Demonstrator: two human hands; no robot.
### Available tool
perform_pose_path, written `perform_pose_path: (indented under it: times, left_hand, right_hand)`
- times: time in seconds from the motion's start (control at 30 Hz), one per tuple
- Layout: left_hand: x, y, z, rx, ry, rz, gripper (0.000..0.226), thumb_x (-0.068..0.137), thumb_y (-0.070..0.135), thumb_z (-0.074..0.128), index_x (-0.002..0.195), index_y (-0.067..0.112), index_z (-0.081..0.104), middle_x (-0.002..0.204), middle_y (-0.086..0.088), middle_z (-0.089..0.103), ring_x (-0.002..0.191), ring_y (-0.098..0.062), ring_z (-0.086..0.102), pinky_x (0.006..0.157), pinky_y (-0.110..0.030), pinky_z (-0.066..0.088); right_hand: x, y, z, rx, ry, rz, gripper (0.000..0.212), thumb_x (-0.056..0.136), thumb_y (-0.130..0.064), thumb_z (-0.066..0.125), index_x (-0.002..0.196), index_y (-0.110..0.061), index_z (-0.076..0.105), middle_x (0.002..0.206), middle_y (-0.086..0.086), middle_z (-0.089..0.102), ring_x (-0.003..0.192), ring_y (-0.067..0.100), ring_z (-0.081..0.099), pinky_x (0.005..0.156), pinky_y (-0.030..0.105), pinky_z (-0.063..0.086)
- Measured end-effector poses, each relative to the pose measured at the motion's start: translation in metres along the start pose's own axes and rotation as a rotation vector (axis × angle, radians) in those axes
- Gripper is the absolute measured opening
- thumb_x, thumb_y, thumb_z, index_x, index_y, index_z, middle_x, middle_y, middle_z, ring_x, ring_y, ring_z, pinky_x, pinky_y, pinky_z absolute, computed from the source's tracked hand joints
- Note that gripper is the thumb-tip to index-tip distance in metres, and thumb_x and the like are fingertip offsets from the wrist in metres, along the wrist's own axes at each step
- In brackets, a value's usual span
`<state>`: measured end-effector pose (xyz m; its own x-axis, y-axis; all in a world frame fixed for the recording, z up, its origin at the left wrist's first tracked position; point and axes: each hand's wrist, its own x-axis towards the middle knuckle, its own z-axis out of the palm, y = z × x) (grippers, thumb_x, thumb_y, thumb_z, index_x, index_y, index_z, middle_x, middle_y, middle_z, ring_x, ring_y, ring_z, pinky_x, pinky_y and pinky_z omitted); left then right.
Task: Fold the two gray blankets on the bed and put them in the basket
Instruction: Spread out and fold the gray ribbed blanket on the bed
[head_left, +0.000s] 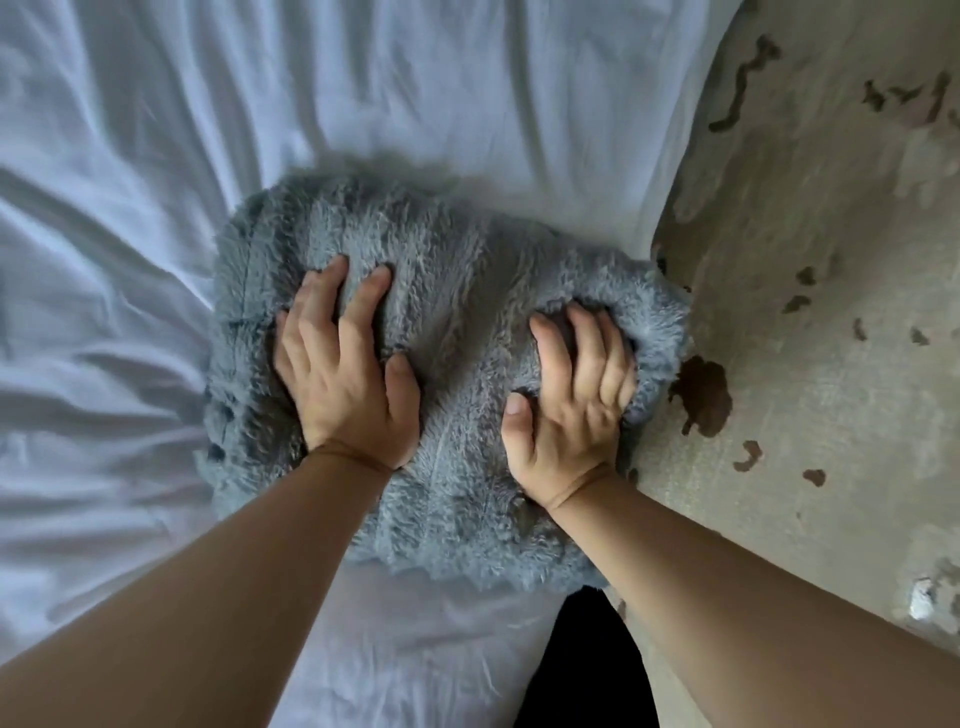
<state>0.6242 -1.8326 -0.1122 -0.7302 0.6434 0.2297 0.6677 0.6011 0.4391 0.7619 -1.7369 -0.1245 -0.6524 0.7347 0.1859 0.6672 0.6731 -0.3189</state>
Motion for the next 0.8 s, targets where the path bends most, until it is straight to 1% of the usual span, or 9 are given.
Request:
perform_pose_path:
  times: [0.17,0.3,0.37,0.47,0.53,0.6,0.7,0.77,0.8]
  left_hand:
    - [0.022,0.034,-0.058,-0.021,-0.181,-0.161,0.062,0.078,0.037,0.038,0.138,0.024,0.048,0.144,-0.006,0.042,0.127,-0.033,0.040,0.107,-0.046,0.025]
    - [0.050,0.048,-0.098,-0.133,-0.397,-0.271,0.057,0.082,0.039,0.051,0.139,0.036,0.044,0.149,0.003,0.031,0.136,-0.023,0.029,0.115,-0.043,0.017]
    - [0.062,0.046,-0.118,-0.177,-0.489,-0.274,0.062,0.080,0.038,0.061,0.139,0.037,0.042,0.150,0.003,0.026,0.137,-0.025,0.026,0.115,-0.046,0.023]
    - [0.073,0.038,-0.142,-0.111,-0.528,-0.301,0.077,0.074,0.040,0.072,0.143,0.034,0.036,0.148,-0.002,0.026,0.134,-0.031,0.028,0.112,-0.049,0.030]
    - [0.072,0.028,-0.153,-0.166,-0.535,-0.431,0.087,0.069,0.043,0.078,0.143,0.036,0.033,0.142,-0.005,0.029,0.127,-0.034,0.035,0.103,-0.050,0.042]
    - [0.069,0.016,-0.160,-0.352,-0.543,-0.676,0.101,0.064,0.042,0.084,0.146,0.036,0.027,0.137,-0.009,0.033,0.121,-0.036,0.044,0.095,-0.049,0.049]
    - [0.057,-0.002,-0.159,-0.365,-0.626,-0.874,0.121,0.059,0.053,0.084,0.151,0.033,0.009,0.148,-0.014,0.026,0.130,-0.040,0.035,0.104,-0.046,0.038]
    - [0.053,-0.011,-0.152,-0.363,-0.654,-0.910,0.130,0.054,0.056,0.083,0.152,0.032,0.002,0.152,-0.015,0.021,0.135,-0.040,0.028,0.106,-0.049,0.032]
    - [0.052,-0.014,-0.147,-0.381,-0.672,-0.926,0.135,0.049,0.058,0.083,0.152,0.033,-0.002,0.153,-0.015,0.019,0.136,-0.040,0.026,0.108,-0.050,0.029]
  right_hand:
    - [0.014,-0.021,-0.067,0.041,-0.133,0.116,0.060,0.080,-0.040,0.039,0.132,-0.015,0.056,0.140,0.013,0.049,0.132,0.033,0.037,0.111,0.050,0.027]
    - [0.032,-0.015,-0.114,0.291,-0.344,0.166,0.062,0.085,-0.040,0.042,0.143,-0.018,0.045,0.152,0.008,0.036,0.142,0.029,0.026,0.118,0.042,0.016]
    - [0.037,-0.006,-0.132,0.484,-0.427,0.231,0.062,0.088,-0.034,0.052,0.147,-0.020,0.038,0.157,0.003,0.026,0.146,0.020,0.016,0.120,0.040,0.011]
    - [0.036,0.005,-0.154,0.603,-0.381,0.366,0.069,0.088,-0.016,0.066,0.148,-0.020,0.034,0.157,0.000,0.026,0.145,0.013,0.020,0.120,0.039,0.017]
    - [0.032,0.009,-0.162,0.626,-0.352,0.500,0.078,0.083,-0.024,0.073,0.149,-0.021,0.032,0.155,-0.001,0.028,0.143,0.015,0.027,0.118,0.039,0.023]
    - [0.029,0.014,-0.166,0.699,-0.312,0.686,0.089,0.072,-0.034,0.082,0.147,-0.020,0.035,0.149,0.003,0.039,0.136,0.021,0.039,0.114,0.043,0.032]
    - [0.019,0.020,-0.159,0.811,-0.337,0.951,0.106,0.056,-0.043,0.089,0.144,-0.020,0.034,0.142,0.000,0.046,0.127,0.020,0.049,0.109,0.041,0.039]
    - [0.014,0.022,-0.147,0.880,-0.380,1.015,0.088,0.047,-0.048,0.086,0.123,-0.023,0.050,0.115,-0.008,0.061,0.098,0.006,0.058,0.092,0.028,0.043]
    - [0.012,0.022,-0.142,0.891,-0.401,1.026,0.072,0.045,-0.050,0.082,0.107,-0.027,0.054,0.096,-0.016,0.062,0.083,-0.003,0.055,0.084,0.024,0.041]
